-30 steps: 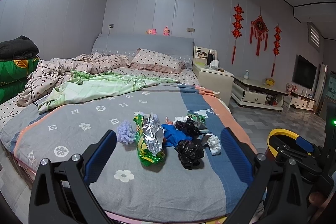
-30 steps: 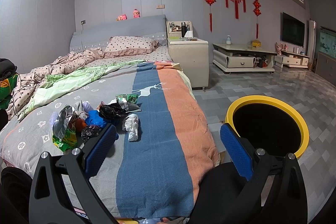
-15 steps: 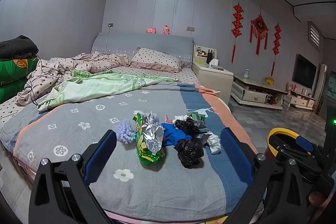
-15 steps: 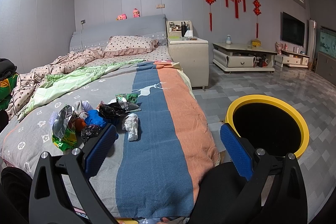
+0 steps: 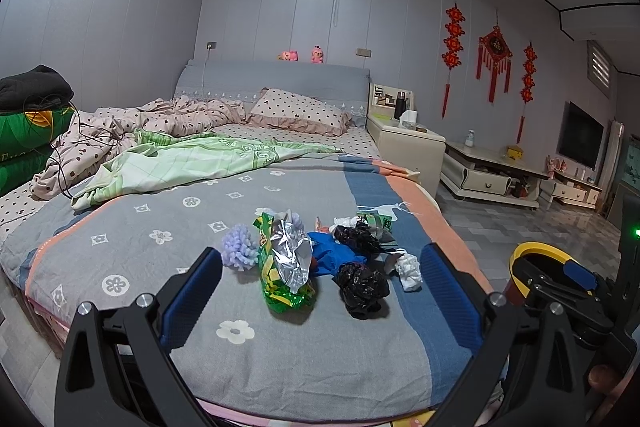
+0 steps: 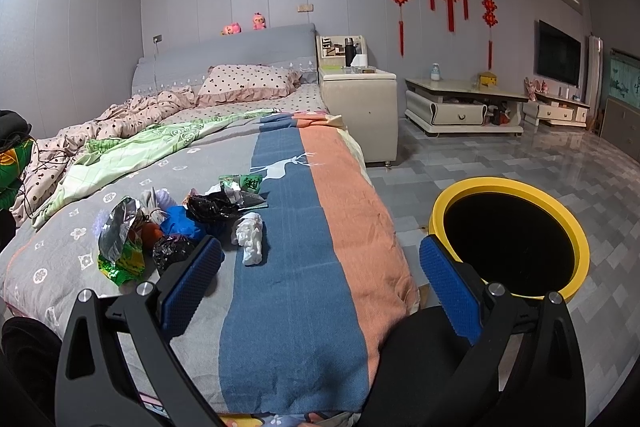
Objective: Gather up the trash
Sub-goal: 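Grasp the green-silver snack bag with the left tool while the right tool grasps the white tissue bundle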
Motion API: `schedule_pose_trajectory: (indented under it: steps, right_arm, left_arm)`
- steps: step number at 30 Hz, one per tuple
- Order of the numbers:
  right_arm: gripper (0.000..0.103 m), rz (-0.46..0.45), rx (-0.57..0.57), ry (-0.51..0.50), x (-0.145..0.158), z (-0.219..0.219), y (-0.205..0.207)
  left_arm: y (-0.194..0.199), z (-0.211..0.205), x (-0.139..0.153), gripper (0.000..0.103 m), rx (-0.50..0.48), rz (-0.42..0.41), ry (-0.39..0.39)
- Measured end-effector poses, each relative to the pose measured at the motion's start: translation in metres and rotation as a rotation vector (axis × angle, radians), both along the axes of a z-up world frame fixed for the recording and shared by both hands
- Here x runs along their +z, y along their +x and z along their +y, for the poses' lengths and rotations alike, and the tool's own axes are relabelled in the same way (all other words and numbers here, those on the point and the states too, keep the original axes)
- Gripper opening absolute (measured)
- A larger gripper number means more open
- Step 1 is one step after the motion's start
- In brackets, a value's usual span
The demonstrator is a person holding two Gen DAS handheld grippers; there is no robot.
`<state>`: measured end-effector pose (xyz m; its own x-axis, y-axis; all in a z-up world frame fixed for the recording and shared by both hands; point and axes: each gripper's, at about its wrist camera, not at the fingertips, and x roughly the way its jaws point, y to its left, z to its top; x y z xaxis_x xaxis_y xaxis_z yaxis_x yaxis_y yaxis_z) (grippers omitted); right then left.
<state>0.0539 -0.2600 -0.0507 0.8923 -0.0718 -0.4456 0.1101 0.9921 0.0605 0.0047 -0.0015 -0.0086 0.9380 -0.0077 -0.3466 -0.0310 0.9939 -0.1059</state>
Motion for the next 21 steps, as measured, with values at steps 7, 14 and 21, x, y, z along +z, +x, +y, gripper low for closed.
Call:
schedule_pose_trajectory:
  steps: [7, 14, 21]
  right_arm:
    - [0.095, 0.019, -0.009, -0.022, -0.009, 0.003, 0.008]
    - [0.095, 0.058, 0.036, -0.036, -0.006, -0.003, 0.03]
    - [0.095, 0.151, 0.165, -0.012, -0.02, -0.002, 0.069]
  left_arm:
    - [0.011, 0.003, -0.009, 0.096, 0.014, 0.057, -0.001]
    - [0.033, 0.006, -0.017, 0.096, 0.004, 0.144, 0.014]
    - [0.058, 0.015, -0.024, 0.096, -0.046, 0.221, -0.008]
